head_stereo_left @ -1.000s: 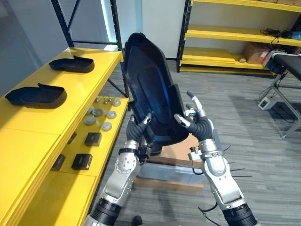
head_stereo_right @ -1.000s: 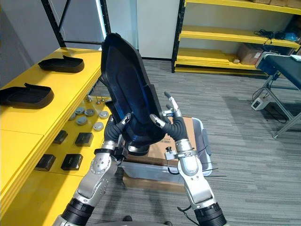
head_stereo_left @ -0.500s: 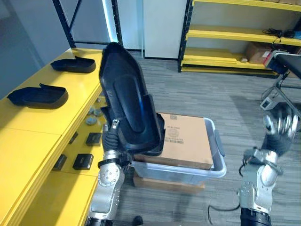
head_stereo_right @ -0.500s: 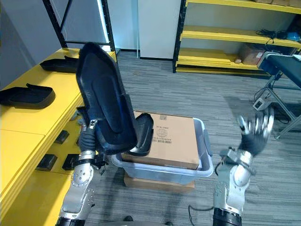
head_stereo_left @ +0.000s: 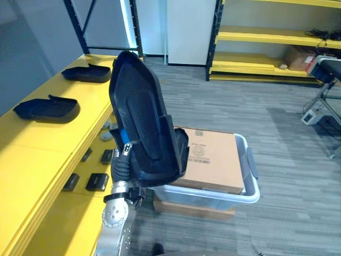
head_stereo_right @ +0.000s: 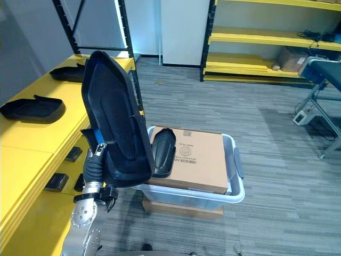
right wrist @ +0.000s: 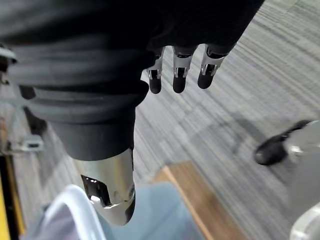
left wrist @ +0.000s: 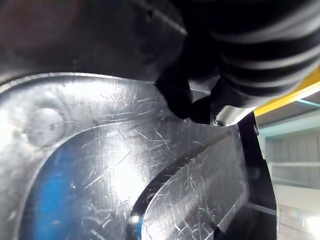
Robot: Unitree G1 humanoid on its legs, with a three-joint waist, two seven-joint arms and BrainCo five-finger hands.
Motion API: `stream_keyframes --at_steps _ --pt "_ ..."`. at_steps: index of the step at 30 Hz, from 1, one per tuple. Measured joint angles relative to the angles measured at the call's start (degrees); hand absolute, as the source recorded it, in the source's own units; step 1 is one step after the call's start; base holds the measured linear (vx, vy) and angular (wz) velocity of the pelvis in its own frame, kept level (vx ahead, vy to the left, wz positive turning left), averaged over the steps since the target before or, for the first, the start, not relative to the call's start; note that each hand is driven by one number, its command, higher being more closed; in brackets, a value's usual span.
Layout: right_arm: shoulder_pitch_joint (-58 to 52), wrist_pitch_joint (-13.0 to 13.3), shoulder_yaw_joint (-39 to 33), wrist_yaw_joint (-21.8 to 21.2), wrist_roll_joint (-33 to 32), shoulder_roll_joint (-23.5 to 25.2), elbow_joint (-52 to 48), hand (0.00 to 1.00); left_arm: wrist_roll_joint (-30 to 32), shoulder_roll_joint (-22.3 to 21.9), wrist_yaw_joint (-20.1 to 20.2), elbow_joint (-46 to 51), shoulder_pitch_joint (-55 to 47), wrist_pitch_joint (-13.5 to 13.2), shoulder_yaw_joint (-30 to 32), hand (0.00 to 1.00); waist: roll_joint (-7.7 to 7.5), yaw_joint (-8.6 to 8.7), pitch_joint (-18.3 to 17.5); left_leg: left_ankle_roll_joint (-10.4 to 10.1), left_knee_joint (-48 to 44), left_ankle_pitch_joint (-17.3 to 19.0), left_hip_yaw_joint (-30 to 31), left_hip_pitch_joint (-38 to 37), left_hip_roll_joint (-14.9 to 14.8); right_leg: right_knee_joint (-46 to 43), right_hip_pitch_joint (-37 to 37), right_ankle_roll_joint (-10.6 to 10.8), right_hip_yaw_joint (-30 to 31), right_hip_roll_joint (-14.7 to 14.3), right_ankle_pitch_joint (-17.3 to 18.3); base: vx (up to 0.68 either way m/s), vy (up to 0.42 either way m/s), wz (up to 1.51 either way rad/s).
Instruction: Walk over and take plastic housings, then place them on the shelf
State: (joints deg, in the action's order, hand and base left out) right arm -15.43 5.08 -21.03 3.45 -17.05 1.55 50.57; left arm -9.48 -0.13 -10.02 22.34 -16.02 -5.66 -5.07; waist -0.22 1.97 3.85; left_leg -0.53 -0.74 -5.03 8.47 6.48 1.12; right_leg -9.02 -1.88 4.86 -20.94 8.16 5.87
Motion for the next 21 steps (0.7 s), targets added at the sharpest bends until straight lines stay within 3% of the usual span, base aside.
stream_keyframes --at_steps 2,3,5,6,8,9,11,12,14,17,18,19,21 --pt "0.92 0.15 1.64 0.02 1.05 -0.46 -0.93 0.00 -0.07 -1.06 -0.02 1.94 -0.77 0.00 0.00 1.00 0.05 -0.13 1.35 0.20 -4.15 0.64 1.61 4.04 1.30 -3.96 0.19 0.52 -5.96 2.24 2.37 -0.05 0.053 1.85" --pt "1.74 0.16 2.05 0.02 1.93 -0.67 -1.78 0.00 -0.09 -1.40 0.00 2.54 -0.66 -0.01 -0.19 1.00 0.52 -1.06 1.79 1.29 -5.32 1.49 0.75 6.01 1.84 -6.00 0.03 0.85 -10.45 3.26 3.50 -0.01 0.037 1.97" --pt "2.48 0.73 2.81 0.04 2.50 -1.29 -2.99 0.00 -0.11 -1.94 -0.01 2.54 -0.62 -0.04 -0.35 1.00 -0.13 -1.30 2.53 3.09 -6.04 3.31 -6.12 7.56 0.75 -6.70 -1.42 1.15 -17.21 6.10 3.88 0.01 0.069 1.98" --pt "3.00 0.96 3.57 0.02 3.21 -1.91 -3.66 0.00 -0.16 -2.20 -0.03 2.55 -0.66 -0.08 -0.41 1.00 0.17 -1.60 2.93 5.26 -9.56 4.92 -16.08 9.51 -2.36 -7.89 -2.57 1.71 -21.46 7.53 4.70 0.02 0.100 1.49" --pt "3.48 0.90 4.15 0.03 3.72 -2.22 -4.90 0.00 -1.13 -3.15 -0.03 2.28 -0.70 -0.12 -0.68 1.00 1.14 -1.38 3.46 5.43 -12.65 5.73 -30.45 9.01 -6.88 -9.78 -5.87 3.34 -27.16 8.66 5.91 0.05 0.058 1.69" --pt "3.92 0.81 4.86 0.03 3.73 -2.62 -4.89 0.00 -1.30 -3.07 -0.02 2.25 -0.65 -0.41 -1.26 1.00 0.78 -1.50 3.22 5.89 -12.66 6.99 -35.61 8.33 -7.01 -9.15 -7.58 3.45 -29.74 9.90 5.78 0.11 0.091 1.51" --pt "5.61 0.74 5.75 0.04 3.77 -1.96 -4.76 0.00 -1.90 -2.72 0.05 2.18 -0.13 -1.99 -1.71 1.00 -0.08 -2.13 3.51 6.05 -17.54 9.90 -39.34 10.31 -7.78 -6.47 -8.83 4.03 -32.60 10.98 5.59 0.18 0.162 0.94" --pt "6.77 0.43 5.75 0.11 3.77 -2.05 -4.54 0.00 -2.48 -3.16 0.06 1.59 0.32 -2.40 -1.83 1.00 1.28 -3.05 3.21 7.27 -21.38 11.91 -36.92 11.63 -8.23 -7.27 -9.24 4.95 -32.52 11.10 6.07 0.16 0.157 0.54" --pt "7.55 -0.50 6.23 0.07 3.84 -0.66 -4.31 0.00 -3.44 -2.77 0.07 -0.69 1.31 -2.36 -1.80 1.00 -0.52 -3.05 2.73 6.28 -19.31 13.22 -36.39 10.07 -4.60 -6.94 -10.05 3.52 -31.85 12.81 6.29 0.18 0.198 0.44" --pt "8.66 -1.29 6.37 0.09 4.30 -0.37 -4.41 0.00 -3.42 -2.95 0.08 -2.74 1.65 -2.13 -2.46 1.00 -0.96 -2.86 2.71 8.40 -20.49 16.02 -34.85 8.90 -2.20 -14.84 -8.21 -5.26 -25.68 15.96 5.56 0.19 0.173 0.30" --pt "8.75 -1.34 6.49 0.07 4.29 -0.27 -4.32 0.00 -3.41 -2.07 0.02 -4.28 2.36 -2.07 -3.24 1.00 -0.92 -2.54 2.72 7.99 -20.11 16.77 -33.88 7.62 -1.69 -21.50 -4.67 -5.64 -17.42 16.51 6.26 0.23 0.195 0.33" --pt "8.83 -1.34 6.75 0.09 4.30 -0.27 -4.16 0.00 -3.39 -0.91 0.01 -6.08 3.29 -2.04 -4.02 1.00 -0.85 -2.57 2.75 7.83 -18.35 16.67 -32.84 5.76 -1.33 -24.23 -1.46 -3.77 -11.07 14.84 7.76 0.24 0.183 0.33" --pt "9.10 -1.21 8.32 0.11 4.38 -0.56 -4.16 0.00 -3.39 -0.05 -0.04 -7.37 3.72 -2.04 -4.15 1.00 -1.09 -2.24 2.62 7.85 -16.28 16.34 -31.96 3.21 -0.66 -24.74 3.57 -2.89 -5.16 12.57 8.89 0.20 0.106 0.27"
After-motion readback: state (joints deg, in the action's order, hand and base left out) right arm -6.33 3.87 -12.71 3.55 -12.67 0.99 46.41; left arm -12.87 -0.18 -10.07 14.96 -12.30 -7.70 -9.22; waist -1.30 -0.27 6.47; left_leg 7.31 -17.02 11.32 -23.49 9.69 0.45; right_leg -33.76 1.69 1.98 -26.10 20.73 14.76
